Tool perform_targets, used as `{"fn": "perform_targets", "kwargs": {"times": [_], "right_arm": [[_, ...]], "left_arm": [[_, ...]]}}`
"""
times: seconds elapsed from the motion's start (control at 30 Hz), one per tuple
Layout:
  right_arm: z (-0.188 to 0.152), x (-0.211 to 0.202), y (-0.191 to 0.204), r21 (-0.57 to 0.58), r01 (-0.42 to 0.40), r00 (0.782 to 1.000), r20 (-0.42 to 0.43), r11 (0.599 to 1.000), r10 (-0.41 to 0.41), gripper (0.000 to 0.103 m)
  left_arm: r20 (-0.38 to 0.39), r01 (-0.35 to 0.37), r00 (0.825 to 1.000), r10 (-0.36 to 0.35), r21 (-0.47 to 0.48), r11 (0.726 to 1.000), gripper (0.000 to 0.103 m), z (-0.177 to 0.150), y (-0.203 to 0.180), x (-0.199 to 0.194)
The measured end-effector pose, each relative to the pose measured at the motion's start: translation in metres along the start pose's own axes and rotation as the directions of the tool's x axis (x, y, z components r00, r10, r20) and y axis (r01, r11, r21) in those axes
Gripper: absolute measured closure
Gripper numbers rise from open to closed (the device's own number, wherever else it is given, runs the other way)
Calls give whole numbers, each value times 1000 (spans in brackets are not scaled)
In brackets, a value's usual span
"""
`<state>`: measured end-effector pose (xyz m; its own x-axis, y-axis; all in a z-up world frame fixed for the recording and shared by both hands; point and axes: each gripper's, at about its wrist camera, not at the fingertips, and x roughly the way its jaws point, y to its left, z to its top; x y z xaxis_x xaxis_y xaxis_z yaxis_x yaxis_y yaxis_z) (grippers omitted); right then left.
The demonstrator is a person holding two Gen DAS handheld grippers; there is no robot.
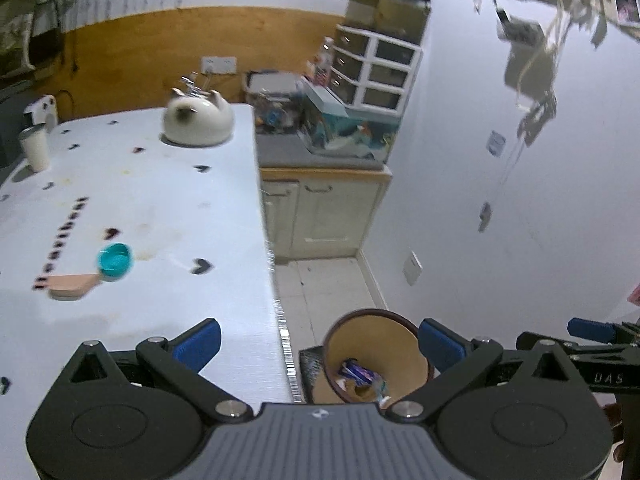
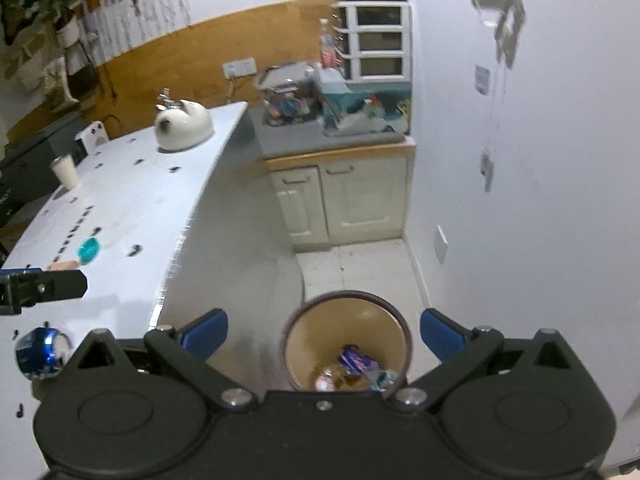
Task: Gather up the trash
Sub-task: 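Lift both tools from the bin back toward the table, then grasp the blue Pepsi can with the left tool while the right tool reaches toward the red snack box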
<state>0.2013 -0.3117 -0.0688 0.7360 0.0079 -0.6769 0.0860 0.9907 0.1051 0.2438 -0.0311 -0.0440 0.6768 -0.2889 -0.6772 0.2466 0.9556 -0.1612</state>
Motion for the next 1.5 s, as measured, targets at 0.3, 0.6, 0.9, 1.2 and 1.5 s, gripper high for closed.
{"fn": "perform_targets", "kwargs": {"times": [0.3, 0.6, 0.9, 1.2, 1.5], "right_arm": [[-4, -19, 73, -56, -47, 998, 32, 997, 49, 0], [-20, -23, 141, -82, -92, 995, 26, 992, 95, 0], [-33, -24, 185, -77, -123, 992, -5, 989, 123, 0], [-37, -24, 192, -46, -98, 995, -10, 994, 97, 0], [-48, -25, 185, 4, -56, 998, -27, 998, 56, 0]], "left_arm": [[55, -45, 997, 46, -18, 999, 0, -11, 63, -44], [94, -69, 994, 58, 120, 990, 0, -39, 114, -68], [42, -84, 996, 73, 512, 855, 13, -95, 114, -53], [90, -139, 988, 125, 871, 471, 24, -151, 96, -11], [121, -162, 983, 142, 931, 327, 46, -150, 104, 18]]}}
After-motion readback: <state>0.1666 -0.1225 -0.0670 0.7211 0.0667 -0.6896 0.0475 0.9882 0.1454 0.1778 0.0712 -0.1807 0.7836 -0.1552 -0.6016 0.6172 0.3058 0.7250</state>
